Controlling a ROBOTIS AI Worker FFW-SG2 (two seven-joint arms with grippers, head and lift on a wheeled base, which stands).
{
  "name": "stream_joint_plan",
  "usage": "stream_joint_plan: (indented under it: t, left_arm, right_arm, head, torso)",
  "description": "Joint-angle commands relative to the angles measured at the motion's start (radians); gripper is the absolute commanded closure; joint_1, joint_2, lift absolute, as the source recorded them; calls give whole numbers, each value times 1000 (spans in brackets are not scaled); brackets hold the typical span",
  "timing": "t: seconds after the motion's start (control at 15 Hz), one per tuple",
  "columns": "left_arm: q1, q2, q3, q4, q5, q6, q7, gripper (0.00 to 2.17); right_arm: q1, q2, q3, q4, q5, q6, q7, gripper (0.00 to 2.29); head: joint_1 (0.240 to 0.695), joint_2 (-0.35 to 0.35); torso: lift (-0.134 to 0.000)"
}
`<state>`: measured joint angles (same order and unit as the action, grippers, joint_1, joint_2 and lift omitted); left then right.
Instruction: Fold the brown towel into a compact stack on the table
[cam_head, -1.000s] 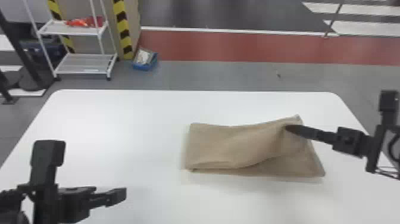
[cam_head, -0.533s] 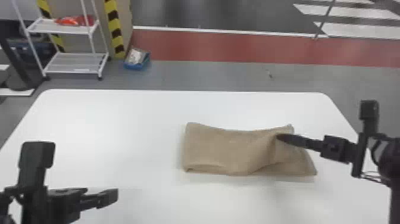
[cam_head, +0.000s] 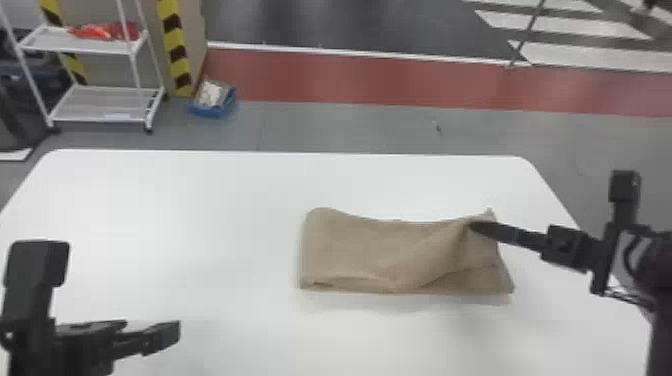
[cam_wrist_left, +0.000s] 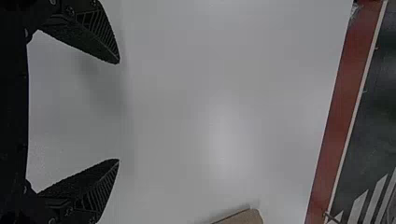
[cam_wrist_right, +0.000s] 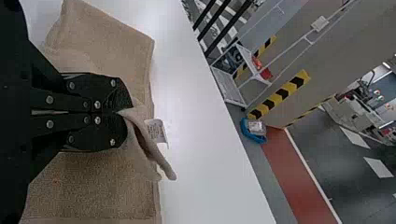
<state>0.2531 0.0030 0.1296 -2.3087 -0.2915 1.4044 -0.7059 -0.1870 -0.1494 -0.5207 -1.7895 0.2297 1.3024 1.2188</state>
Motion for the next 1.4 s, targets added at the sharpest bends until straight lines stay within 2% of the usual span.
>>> stream_joint_plan:
  t: [0.0,0.13,0.27,0.33,0.4,0.53,0.67,0.73,0.8,0.87,1.13,1.33]
  left_arm:
    - [0,-6,-4,-1,-3,0,-1,144]
    - [3,-6,-1,-1,-3,0,-3,144]
    - [5,-6,1,-3,-3,0,-1,144]
    - [5,-6,1,0,-3,0,-1,144]
    - [5,-6,1,6,-3,0,-1,144]
    - [3,-6,-7,15,-3,-9,-3,144]
    - [2,-6,-15,14,-6,-9,-1,144]
    - [5,-6,-15,12,-8,-6,-3,144]
    - [8,-6,-15,14,-12,-6,-3,144]
    - [11,-6,-10,12,-14,-6,-4,144]
    - [12,-6,-4,17,-12,-9,-6,144]
    - [9,-6,-10,29,-14,-15,-6,140]
  right_arm:
    - [-8,1,11,21,10,-11,1,1838]
    - [-16,-4,-2,16,2,-8,7,1838]
    - [-28,-32,-50,-59,-59,105,19,1838]
    - [-19,-39,-62,-65,-62,108,24,1838]
    - [0,-39,-55,-45,-36,47,21,1838]
    - [11,-41,-44,85,-1,-107,1,1838]
    - [-23,-53,-45,165,22,-149,-4,1808]
    - [-25,-58,-50,171,17,-146,-1,1129]
    - [-19,-58,-55,171,8,-146,5,272]
    - [-11,-56,-56,168,10,-143,18,-2]
    - [69,-65,-58,76,22,-110,59,22]
    - [96,-73,-65,59,31,-91,85,83]
  head:
    - [695,-154]
    - [695,-153]
    - [695,-152]
    - [695,-156]
    - [695,-162]
    - [695,-178]
    - [695,-197]
    - [695,-210]
    - [695,-216]
    - [695,-220]
    - [695,-217]
    - [695,-225]
  torso:
    - [-124]
    - [-124]
    - [-124]
    - [-124]
    - [-124]
    - [-124]
    - [-124]
    - [-124]
    - [-124]
    - [-124]
    - [-124]
    - [-124]
